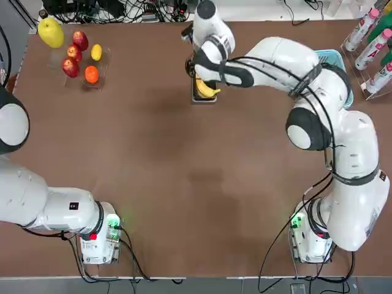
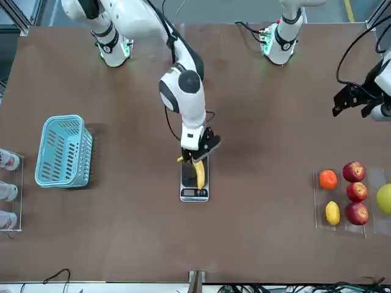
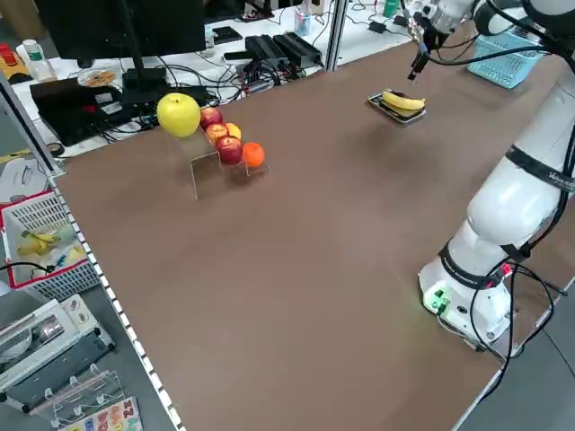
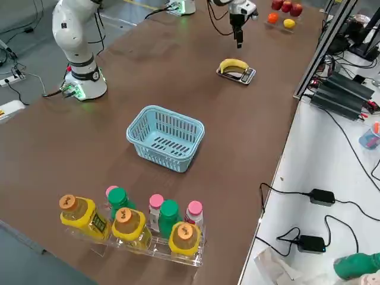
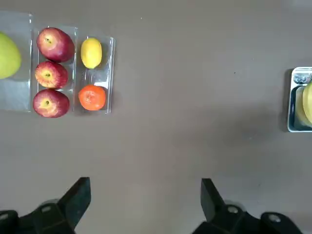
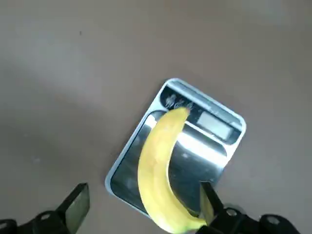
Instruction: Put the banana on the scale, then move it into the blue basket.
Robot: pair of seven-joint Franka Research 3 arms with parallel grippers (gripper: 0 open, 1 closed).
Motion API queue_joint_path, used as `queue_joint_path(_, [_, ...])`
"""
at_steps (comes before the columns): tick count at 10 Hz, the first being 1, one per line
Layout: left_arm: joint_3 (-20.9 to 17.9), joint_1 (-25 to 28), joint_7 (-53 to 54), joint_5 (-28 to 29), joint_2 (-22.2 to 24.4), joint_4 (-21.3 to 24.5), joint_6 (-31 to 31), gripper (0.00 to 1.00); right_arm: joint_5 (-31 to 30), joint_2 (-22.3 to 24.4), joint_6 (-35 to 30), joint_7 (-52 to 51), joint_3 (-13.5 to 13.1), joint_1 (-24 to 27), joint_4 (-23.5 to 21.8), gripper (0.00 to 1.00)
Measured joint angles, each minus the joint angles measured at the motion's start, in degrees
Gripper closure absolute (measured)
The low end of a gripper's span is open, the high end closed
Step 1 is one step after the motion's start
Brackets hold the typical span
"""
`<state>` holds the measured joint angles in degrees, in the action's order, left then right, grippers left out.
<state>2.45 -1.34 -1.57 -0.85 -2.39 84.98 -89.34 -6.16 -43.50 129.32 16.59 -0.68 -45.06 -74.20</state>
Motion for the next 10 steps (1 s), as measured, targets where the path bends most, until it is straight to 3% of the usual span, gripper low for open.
queue_joint_path(2, [-0.03, 0.01, -0.29, 0.0, -0.4, 0.01, 0.03, 0.0, -0.74, -3.14, 3.03, 0.28, -0.1, -0.24, 0.01, 0.0])
queue_joint_path(10, [0.96, 0.04, -0.72, 0.0, -0.68, -0.03, 0.03, 0.0, -2.14, -5.48, 5.22, 0.27, -0.83, 0.0, 0.01, 0.0])
